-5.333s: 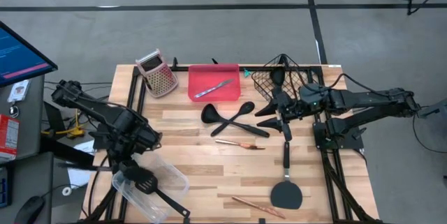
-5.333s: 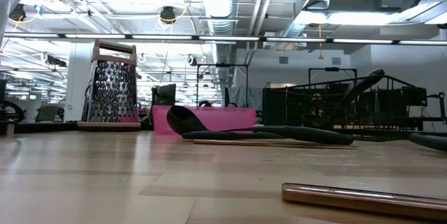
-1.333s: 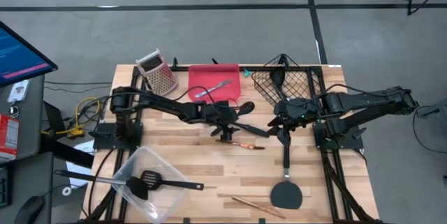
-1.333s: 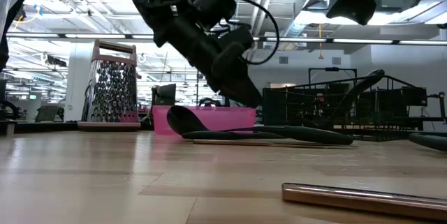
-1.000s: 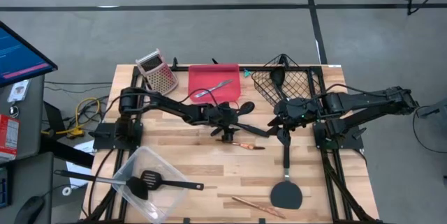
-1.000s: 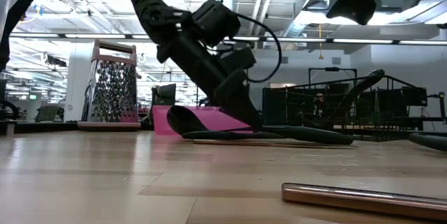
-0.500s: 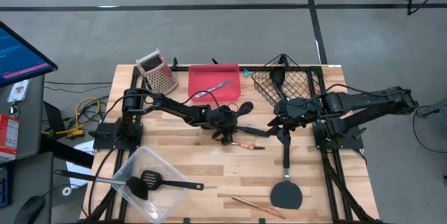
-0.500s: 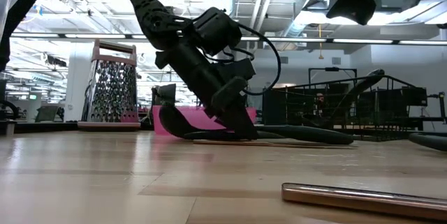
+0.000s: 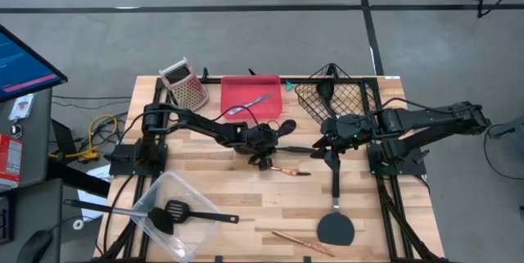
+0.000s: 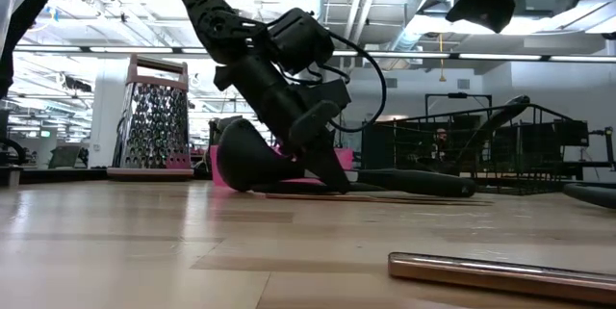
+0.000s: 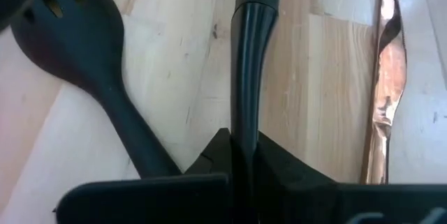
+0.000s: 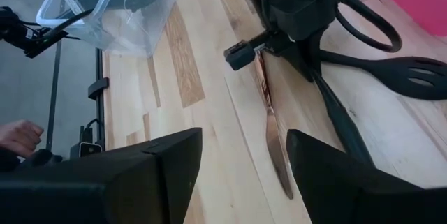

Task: Pick & Place Kitchen Items
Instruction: Put the black ladle into the wire basket

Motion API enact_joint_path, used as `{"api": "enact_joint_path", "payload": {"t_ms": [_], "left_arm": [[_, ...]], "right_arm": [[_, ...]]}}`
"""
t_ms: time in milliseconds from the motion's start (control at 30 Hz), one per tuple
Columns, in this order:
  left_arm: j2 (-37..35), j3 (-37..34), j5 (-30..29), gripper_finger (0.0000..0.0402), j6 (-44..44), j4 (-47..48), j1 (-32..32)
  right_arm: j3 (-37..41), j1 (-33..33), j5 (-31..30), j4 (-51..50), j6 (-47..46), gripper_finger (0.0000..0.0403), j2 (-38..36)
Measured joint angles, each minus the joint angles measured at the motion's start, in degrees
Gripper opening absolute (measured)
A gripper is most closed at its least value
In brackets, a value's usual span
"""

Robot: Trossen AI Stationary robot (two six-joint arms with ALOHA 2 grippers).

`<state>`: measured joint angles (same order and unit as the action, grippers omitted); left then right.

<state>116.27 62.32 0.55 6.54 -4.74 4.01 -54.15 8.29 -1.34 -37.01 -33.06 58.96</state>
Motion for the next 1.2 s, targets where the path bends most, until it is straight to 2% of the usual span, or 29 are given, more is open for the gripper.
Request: {"api": "enact_joint_path", "payload": {"t_ms": [233,367,567,800,1000,1200], "left_arm": [[-4.6,-0.6,0.9,0.0005,1.7,3.3,0.0],[-9.9,-0.3,0.7,0.0001,3.6,3.7,0.0],[-18.9,-0.4,-2.7,0.0001,7.3,4.2,0.0],[-29.7,-0.3,-8.3,0.0001,7.9,5.2,0.0],[-37.2,-0.3,-12.1,0.0001,9.1,5.1,0.0],[-42.5,-0.3,-12.8,0.0001,10.3,2.0,0.0]], "right_arm": [[0.0,0.0,0.2,0.7,-0.7,0.021,0.0],[0.0,-0.1,3.2,3.9,-2.9,0.021,-0.1],[0.0,-0.1,8.9,12.8,-3.0,0.021,-0.1],[0.0,0.0,9.2,23.9,-2.5,0.021,-0.1],[0.0,-0.1,10.3,35.9,1.6,0.021,-0.2],[0.0,-1.7,6.5,38.5,6.8,0.021,-0.2]]}}
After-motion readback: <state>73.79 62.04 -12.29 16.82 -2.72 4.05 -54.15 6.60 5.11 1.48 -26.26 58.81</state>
